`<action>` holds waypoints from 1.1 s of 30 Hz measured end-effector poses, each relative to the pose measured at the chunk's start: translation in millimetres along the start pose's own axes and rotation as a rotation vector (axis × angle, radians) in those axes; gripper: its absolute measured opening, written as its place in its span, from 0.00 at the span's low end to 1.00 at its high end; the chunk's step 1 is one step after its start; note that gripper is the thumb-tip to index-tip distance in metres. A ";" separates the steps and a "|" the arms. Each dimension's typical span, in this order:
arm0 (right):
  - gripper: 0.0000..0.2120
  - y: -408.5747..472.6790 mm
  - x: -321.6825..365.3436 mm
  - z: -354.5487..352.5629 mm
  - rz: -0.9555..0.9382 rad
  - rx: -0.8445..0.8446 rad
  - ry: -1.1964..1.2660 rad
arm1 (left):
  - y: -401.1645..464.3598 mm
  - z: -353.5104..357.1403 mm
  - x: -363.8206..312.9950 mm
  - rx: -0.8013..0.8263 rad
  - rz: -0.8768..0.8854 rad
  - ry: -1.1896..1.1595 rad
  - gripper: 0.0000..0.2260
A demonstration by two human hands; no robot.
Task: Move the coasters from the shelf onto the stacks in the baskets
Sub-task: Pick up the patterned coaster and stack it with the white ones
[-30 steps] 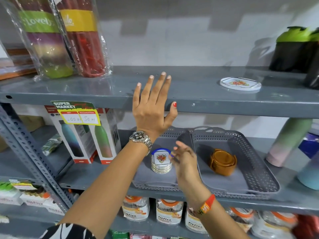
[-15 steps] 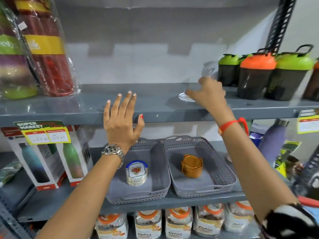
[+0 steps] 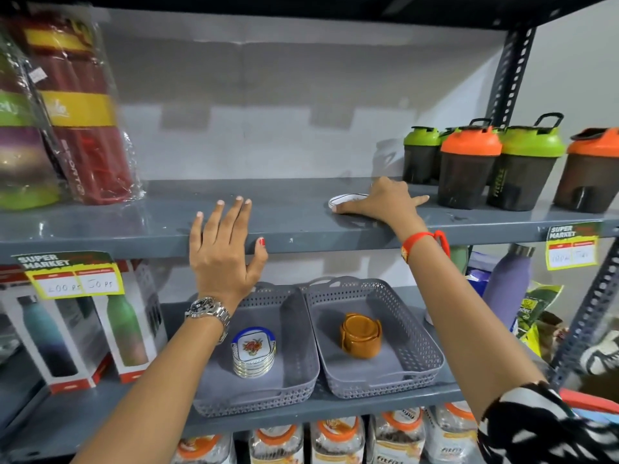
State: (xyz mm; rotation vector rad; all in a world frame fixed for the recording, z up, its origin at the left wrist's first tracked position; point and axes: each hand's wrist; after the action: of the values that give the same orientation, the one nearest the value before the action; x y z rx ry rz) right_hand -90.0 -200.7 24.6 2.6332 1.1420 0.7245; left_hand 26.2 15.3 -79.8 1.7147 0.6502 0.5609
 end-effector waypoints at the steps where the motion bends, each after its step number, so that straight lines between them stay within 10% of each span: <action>1: 0.35 -2.4 1.8 1.8 -0.021 -0.053 0.011 | 0.1 -0.2 0.0 0.002 -0.001 0.000 0.23; 19: 0.33 -66.8 65.2 -7.9 -0.679 -1.122 0.375 | 4.0 -5.9 -3.6 0.022 -0.028 -0.044 0.23; 33: 0.34 -102.9 76.1 -20.6 -0.724 -1.093 0.496 | 2.8 1.3 -0.1 -0.025 0.006 -0.043 0.20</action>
State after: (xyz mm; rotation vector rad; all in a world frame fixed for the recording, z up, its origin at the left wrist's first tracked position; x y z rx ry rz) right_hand -121.3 -75.2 34.2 1.0796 1.1736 1.3289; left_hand 27.4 13.8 -77.4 1.7016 0.6054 0.5335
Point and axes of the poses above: each hand's wrist, its own y-axis towards the middle knuckle, its own z-axis out of the palm, x = y × z, and after that the axes turned 5 degrees about -y, right-handed
